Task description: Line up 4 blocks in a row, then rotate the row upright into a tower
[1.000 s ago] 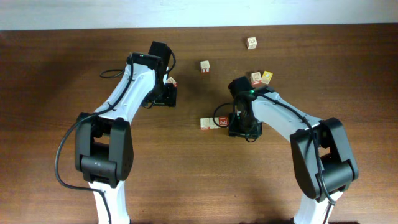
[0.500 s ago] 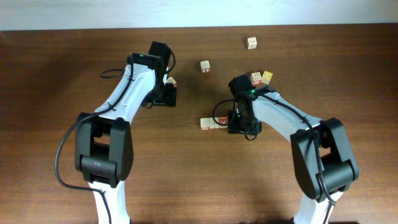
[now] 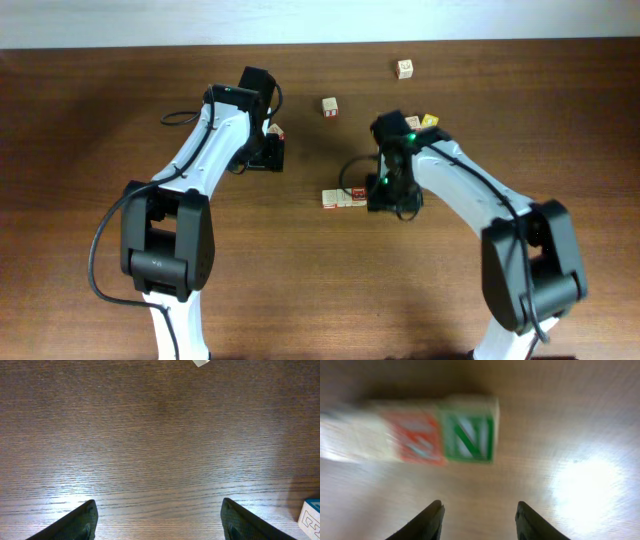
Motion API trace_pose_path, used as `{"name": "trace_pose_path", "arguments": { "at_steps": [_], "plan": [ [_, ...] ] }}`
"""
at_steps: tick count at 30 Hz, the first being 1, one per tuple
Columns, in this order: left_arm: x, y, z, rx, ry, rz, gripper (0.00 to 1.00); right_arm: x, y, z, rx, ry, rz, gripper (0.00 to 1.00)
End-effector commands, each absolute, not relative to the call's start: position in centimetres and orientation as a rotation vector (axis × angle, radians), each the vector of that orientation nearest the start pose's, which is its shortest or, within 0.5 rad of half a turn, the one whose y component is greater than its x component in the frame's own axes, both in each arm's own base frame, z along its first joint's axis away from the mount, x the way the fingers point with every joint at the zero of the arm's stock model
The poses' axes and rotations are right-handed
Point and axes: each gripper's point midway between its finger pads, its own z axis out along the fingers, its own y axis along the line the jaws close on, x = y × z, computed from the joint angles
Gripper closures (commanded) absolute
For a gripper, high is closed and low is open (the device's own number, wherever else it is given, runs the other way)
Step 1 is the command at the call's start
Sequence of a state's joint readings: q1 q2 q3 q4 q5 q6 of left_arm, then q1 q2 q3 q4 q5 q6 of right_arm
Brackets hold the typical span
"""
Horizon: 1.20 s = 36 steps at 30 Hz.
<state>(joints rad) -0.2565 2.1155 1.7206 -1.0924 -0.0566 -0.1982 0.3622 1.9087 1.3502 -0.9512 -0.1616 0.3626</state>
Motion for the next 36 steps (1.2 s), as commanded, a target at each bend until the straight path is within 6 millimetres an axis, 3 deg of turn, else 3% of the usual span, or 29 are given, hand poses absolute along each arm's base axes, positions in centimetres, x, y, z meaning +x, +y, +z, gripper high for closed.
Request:
{"name": "trace_pose_path", "arguments": {
  "at_steps": [1,6,12,36],
  "plan": [
    [41.9,-10.2,5.8,0.090,3.038,0.039,0.23,37.0,14.5,6.9,-0.002,2.936,0.171,0.52],
    [41.9,-10.2,5.8,0.090,3.038,0.039,0.23,40.0,14.7,5.5,0.027,2.850,0.139,0.52],
    [41.9,-10.2,5.8,0.090,3.037,0.039,0.23,41.4,15.3,2.9,0.026,2.843,0.142,0.52],
    [41.9,-10.2,5.8,0.090,3.037,0.039,0.23,39.4,14.5,1.5,0.025,2.938,0.095,0.52]
  ]
}}
